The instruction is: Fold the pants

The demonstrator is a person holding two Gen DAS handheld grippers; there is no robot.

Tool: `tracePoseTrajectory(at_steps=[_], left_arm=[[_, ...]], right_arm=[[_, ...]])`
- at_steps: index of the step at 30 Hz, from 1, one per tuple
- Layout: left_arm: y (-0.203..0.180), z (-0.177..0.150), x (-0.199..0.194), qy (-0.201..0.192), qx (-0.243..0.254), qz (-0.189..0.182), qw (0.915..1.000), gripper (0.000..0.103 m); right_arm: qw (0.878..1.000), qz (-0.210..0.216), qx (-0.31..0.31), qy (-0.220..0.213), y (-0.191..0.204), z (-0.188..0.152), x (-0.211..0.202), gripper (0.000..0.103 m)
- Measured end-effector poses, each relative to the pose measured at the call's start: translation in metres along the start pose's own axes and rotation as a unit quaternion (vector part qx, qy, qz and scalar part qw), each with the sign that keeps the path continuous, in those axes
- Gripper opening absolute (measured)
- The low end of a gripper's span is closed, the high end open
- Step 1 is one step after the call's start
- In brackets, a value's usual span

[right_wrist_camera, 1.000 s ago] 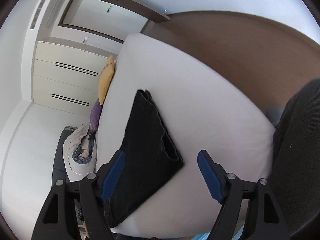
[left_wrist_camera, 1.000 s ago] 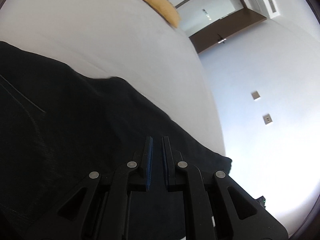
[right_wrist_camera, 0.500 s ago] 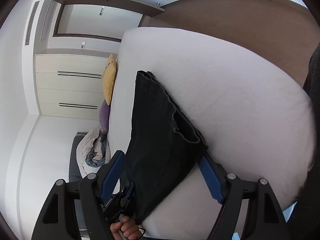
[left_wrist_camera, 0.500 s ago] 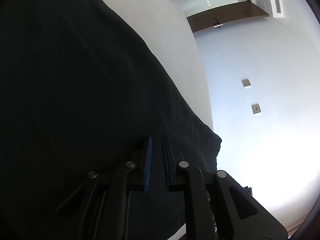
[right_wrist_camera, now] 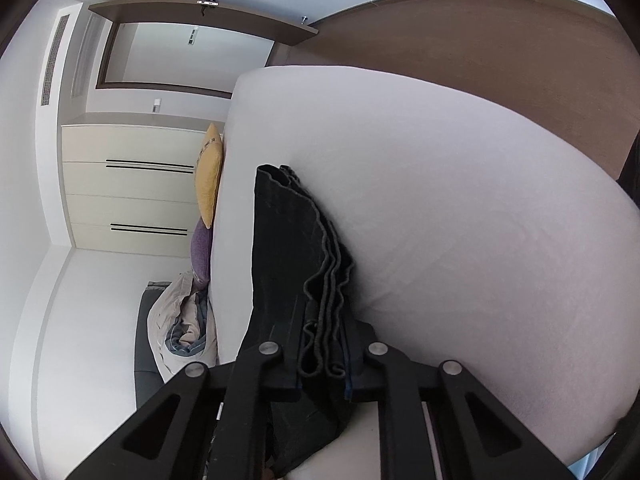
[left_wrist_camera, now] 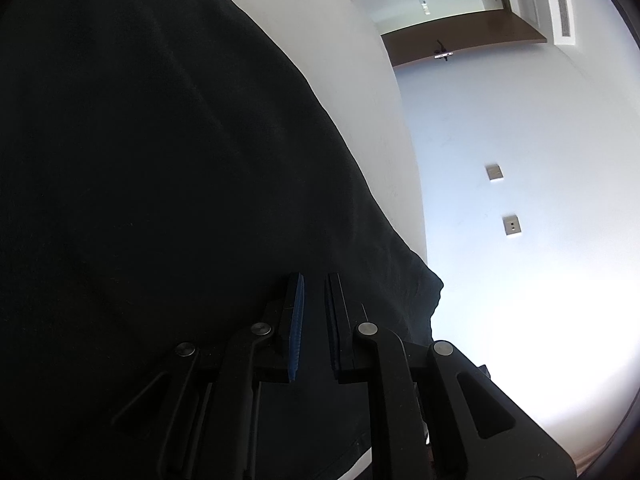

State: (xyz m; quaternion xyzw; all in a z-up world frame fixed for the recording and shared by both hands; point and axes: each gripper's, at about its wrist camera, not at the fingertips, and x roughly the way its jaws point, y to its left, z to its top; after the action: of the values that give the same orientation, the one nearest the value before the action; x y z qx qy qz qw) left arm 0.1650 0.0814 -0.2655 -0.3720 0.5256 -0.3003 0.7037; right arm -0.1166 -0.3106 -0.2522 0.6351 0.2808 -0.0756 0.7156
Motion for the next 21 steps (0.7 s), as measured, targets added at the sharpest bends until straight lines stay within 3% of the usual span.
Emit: tracePoseTrajectory(at_steps=[5, 8, 10, 13, 16, 19, 21], left_arm=[[0.003, 0.000, -0.002, 0.002, -0.003, -0.007, 1.0000, 0.010], [0.005, 0.000, -0.002, 0.003, -0.004, -0.009, 1.0000, 0.010], [0.005, 0.000, -0.002, 0.004, -0.003, -0.011, 0.9999, 0.010], [0.006, 0.001, -0.003, 0.004, -0.007, -0.021, 0.9997, 0.010], [-0.001, -0.001, -0.010, 0.000, 0.009, -0.007, 0.9999, 0.013], [-0.010, -0.002, -0.014, 0.005, 0.028, -0.011, 0.9995, 0.045], [-0.021, -0.001, -0.017, -0.002, 0.037, -0.029, 0.9989, 0.088]], right_arm=[[0.997, -0.037, -0.071, -0.012, 0.033, -0.008, 0.000, 0.012], [0.981, -0.072, -0.182, -0.012, 0.080, -0.027, 0.010, 0.012], [0.953, -0.091, -0.290, 0.004, 0.119, -0.060, 0.027, 0.012], [0.884, -0.110, -0.451, 0.055, 0.161, -0.132, 0.065, 0.012], [0.827, -0.129, -0.536, 0.108, 0.164, -0.190, 0.104, 0.012], [0.794, -0.143, -0.581, 0.109, 0.160, -0.214, 0.117, 0.012], [0.784, -0.144, -0.596, 0.100, 0.159, -0.217, 0.115, 0.012]])
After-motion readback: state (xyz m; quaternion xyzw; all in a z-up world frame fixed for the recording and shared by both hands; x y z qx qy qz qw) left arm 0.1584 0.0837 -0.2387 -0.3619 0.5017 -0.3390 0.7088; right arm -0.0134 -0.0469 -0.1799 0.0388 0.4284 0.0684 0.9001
